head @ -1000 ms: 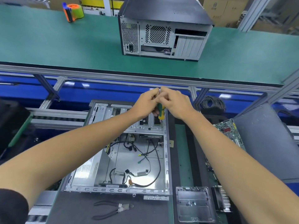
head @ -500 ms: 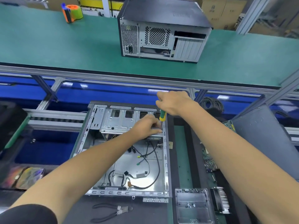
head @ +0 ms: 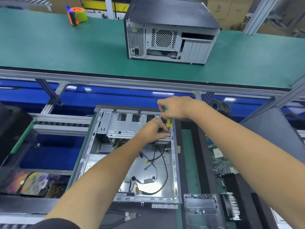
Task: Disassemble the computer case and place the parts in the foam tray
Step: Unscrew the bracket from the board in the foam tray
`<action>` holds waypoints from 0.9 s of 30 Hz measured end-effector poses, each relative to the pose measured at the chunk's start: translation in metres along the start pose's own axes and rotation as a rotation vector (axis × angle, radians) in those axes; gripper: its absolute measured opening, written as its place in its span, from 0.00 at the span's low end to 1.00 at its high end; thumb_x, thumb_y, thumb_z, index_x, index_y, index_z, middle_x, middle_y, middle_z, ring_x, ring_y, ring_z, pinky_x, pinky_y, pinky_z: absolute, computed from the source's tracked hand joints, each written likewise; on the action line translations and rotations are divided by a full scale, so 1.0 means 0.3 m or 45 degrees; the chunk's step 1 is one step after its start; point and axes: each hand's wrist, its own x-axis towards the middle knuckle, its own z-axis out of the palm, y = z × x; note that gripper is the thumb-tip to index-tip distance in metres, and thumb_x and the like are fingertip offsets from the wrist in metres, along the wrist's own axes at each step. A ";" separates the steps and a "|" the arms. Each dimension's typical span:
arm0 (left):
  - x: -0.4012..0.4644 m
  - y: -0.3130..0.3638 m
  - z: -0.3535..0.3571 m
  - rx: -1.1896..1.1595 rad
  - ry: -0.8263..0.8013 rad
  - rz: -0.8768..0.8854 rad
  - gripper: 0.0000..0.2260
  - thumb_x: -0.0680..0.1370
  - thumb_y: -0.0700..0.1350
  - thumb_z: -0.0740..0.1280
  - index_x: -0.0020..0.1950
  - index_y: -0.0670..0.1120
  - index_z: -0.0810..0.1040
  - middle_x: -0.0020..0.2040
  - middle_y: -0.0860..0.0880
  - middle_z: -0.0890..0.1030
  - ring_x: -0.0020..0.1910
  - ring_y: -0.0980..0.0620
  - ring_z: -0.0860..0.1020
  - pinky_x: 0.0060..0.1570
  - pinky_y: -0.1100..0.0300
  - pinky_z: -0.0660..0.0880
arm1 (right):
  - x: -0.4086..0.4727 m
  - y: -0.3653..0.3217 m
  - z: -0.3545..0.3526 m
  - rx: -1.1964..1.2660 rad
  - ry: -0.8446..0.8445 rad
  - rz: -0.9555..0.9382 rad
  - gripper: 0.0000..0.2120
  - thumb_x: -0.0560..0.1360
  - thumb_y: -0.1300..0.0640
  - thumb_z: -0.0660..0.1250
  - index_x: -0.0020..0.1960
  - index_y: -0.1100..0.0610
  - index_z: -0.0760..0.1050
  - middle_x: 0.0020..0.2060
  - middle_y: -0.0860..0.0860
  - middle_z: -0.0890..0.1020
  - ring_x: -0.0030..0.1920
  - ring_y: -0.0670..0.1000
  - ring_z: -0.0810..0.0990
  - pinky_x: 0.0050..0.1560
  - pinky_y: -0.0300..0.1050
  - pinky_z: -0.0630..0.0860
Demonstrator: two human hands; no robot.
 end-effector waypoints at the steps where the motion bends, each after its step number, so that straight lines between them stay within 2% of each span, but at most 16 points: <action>1: -0.001 0.000 -0.001 0.000 -0.001 -0.012 0.06 0.75 0.52 0.77 0.43 0.54 0.82 0.45 0.56 0.80 0.53 0.56 0.73 0.57 0.58 0.74 | 0.005 0.006 0.001 -0.084 0.027 0.040 0.08 0.80 0.47 0.58 0.47 0.50 0.69 0.40 0.47 0.74 0.36 0.47 0.69 0.33 0.46 0.58; 3: -0.003 -0.001 0.003 0.043 0.006 -0.009 0.05 0.75 0.52 0.77 0.44 0.53 0.82 0.46 0.56 0.80 0.51 0.58 0.71 0.54 0.57 0.75 | 0.008 0.016 0.003 -0.144 0.031 0.062 0.12 0.83 0.47 0.53 0.43 0.50 0.65 0.37 0.47 0.72 0.35 0.45 0.66 0.33 0.47 0.57; 5: -0.005 -0.001 0.006 0.065 0.009 0.002 0.06 0.75 0.52 0.76 0.45 0.51 0.84 0.45 0.58 0.79 0.50 0.59 0.70 0.51 0.56 0.75 | 0.006 0.022 0.003 -0.127 -0.011 0.013 0.10 0.81 0.51 0.56 0.41 0.50 0.65 0.38 0.48 0.74 0.36 0.48 0.68 0.34 0.47 0.59; 7: -0.005 -0.001 0.005 0.068 0.009 0.007 0.05 0.75 0.52 0.76 0.45 0.52 0.84 0.44 0.58 0.78 0.51 0.59 0.70 0.51 0.55 0.75 | -0.007 0.026 0.002 -0.024 -0.042 -0.045 0.03 0.76 0.55 0.62 0.43 0.50 0.70 0.41 0.48 0.77 0.39 0.52 0.73 0.36 0.48 0.65; 10: -0.008 0.005 0.003 0.057 0.008 0.016 0.05 0.74 0.51 0.77 0.43 0.54 0.82 0.48 0.56 0.82 0.54 0.55 0.73 0.53 0.52 0.76 | -0.022 0.030 0.015 0.198 -0.027 -0.093 0.07 0.71 0.60 0.65 0.43 0.49 0.78 0.44 0.45 0.73 0.43 0.51 0.77 0.40 0.51 0.74; 12: -0.007 0.003 0.004 0.050 0.009 0.019 0.05 0.74 0.51 0.77 0.43 0.56 0.81 0.49 0.55 0.83 0.55 0.54 0.73 0.54 0.52 0.76 | -0.023 0.034 0.026 0.144 0.002 -0.060 0.02 0.75 0.51 0.67 0.47 0.48 0.74 0.44 0.44 0.72 0.42 0.51 0.76 0.37 0.49 0.70; 14: -0.006 0.001 0.005 0.044 0.016 0.012 0.05 0.74 0.51 0.77 0.44 0.53 0.83 0.47 0.56 0.82 0.54 0.55 0.73 0.54 0.52 0.77 | -0.017 0.039 0.024 -0.093 0.076 0.003 0.10 0.79 0.43 0.59 0.46 0.49 0.68 0.41 0.47 0.74 0.39 0.51 0.73 0.34 0.48 0.61; 15: -0.007 0.000 0.008 0.044 0.022 0.008 0.06 0.74 0.52 0.77 0.45 0.52 0.83 0.46 0.56 0.81 0.52 0.56 0.72 0.53 0.52 0.77 | -0.013 0.041 0.023 -0.169 0.098 0.017 0.12 0.81 0.44 0.55 0.43 0.49 0.66 0.38 0.49 0.74 0.36 0.51 0.71 0.33 0.48 0.58; 17: -0.007 -0.002 0.009 0.052 0.026 0.010 0.06 0.74 0.52 0.76 0.45 0.53 0.83 0.45 0.57 0.80 0.51 0.57 0.70 0.52 0.53 0.77 | -0.009 0.038 0.020 -0.176 0.096 -0.017 0.12 0.82 0.49 0.54 0.41 0.50 0.63 0.36 0.49 0.74 0.34 0.50 0.68 0.33 0.48 0.58; 20: -0.006 0.001 0.006 0.053 0.024 0.033 0.05 0.74 0.52 0.76 0.44 0.54 0.82 0.45 0.58 0.80 0.52 0.55 0.72 0.51 0.52 0.76 | -0.017 0.025 0.011 -0.005 0.041 -0.086 0.06 0.75 0.58 0.59 0.41 0.49 0.70 0.41 0.47 0.75 0.39 0.51 0.72 0.36 0.46 0.63; 22: -0.007 0.001 0.005 0.049 0.028 0.043 0.05 0.74 0.52 0.76 0.45 0.53 0.83 0.45 0.57 0.81 0.53 0.53 0.73 0.52 0.51 0.76 | -0.023 0.024 0.017 0.116 0.046 -0.109 0.08 0.71 0.62 0.61 0.40 0.49 0.74 0.44 0.46 0.72 0.42 0.50 0.73 0.36 0.46 0.66; 25: -0.009 0.000 0.007 0.050 0.032 0.052 0.06 0.74 0.52 0.76 0.46 0.52 0.84 0.46 0.57 0.81 0.52 0.54 0.72 0.52 0.52 0.76 | -0.030 0.038 0.028 0.099 0.070 -0.109 0.05 0.75 0.56 0.64 0.47 0.47 0.71 0.45 0.46 0.70 0.41 0.53 0.74 0.35 0.47 0.65; 26: -0.009 -0.001 0.007 0.054 0.033 0.052 0.06 0.75 0.52 0.76 0.47 0.52 0.84 0.46 0.56 0.81 0.52 0.54 0.72 0.51 0.52 0.76 | -0.029 0.043 0.027 -0.006 0.090 -0.115 0.03 0.78 0.51 0.62 0.50 0.48 0.68 0.43 0.47 0.71 0.40 0.54 0.74 0.34 0.47 0.62; 27: -0.007 -0.001 0.007 0.061 0.033 0.049 0.06 0.75 0.52 0.76 0.47 0.51 0.84 0.46 0.56 0.80 0.52 0.55 0.71 0.51 0.52 0.76 | -0.027 0.047 0.024 -0.155 0.107 -0.112 0.06 0.80 0.48 0.58 0.51 0.50 0.65 0.41 0.49 0.72 0.38 0.55 0.73 0.33 0.48 0.60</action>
